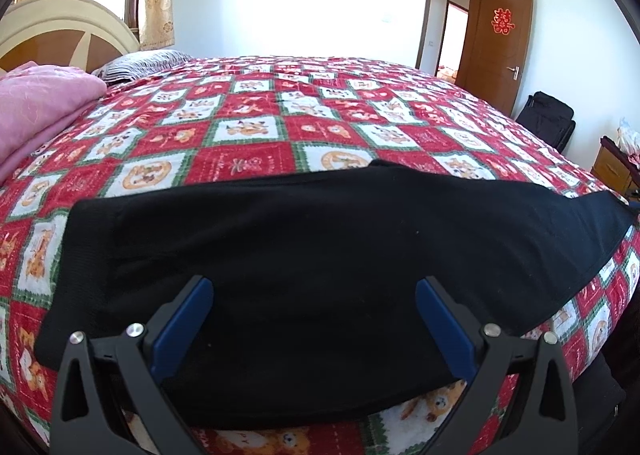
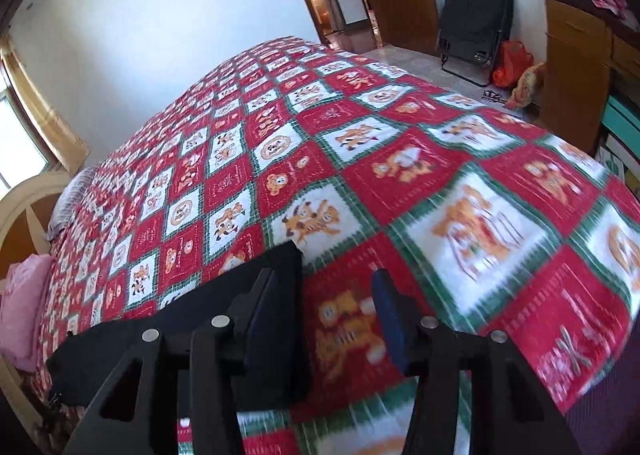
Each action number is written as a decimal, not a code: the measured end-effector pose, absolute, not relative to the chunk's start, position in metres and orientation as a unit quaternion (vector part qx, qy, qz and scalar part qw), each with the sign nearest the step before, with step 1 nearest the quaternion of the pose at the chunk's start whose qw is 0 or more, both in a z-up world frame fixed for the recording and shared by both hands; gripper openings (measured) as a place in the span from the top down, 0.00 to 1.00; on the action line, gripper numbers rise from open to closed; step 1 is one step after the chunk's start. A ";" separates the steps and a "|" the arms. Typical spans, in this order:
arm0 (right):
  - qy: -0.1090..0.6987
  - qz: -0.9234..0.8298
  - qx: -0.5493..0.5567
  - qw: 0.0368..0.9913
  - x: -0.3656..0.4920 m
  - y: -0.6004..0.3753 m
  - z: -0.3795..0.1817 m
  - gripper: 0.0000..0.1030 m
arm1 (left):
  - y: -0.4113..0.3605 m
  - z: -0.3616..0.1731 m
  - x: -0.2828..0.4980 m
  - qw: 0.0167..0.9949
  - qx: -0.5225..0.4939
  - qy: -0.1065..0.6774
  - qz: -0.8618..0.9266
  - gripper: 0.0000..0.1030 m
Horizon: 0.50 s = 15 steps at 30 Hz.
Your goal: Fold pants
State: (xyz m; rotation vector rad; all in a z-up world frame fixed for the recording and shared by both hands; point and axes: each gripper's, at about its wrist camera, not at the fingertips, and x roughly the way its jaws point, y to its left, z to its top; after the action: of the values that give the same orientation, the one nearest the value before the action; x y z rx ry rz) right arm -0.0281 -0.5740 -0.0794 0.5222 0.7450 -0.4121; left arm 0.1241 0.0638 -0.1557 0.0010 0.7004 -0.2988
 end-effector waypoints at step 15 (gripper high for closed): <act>0.405 -0.139 0.218 0.877 -0.017 -0.535 -0.106 0.63 | 0.070 -0.153 0.126 0.929 -0.004 0.340 -0.147 0.00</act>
State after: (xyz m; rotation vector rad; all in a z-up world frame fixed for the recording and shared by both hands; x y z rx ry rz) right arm -0.0173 -0.5353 -0.1063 0.4545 0.8457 -0.2899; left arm 0.1260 0.0699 -0.1525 -0.0084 0.6960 -0.3006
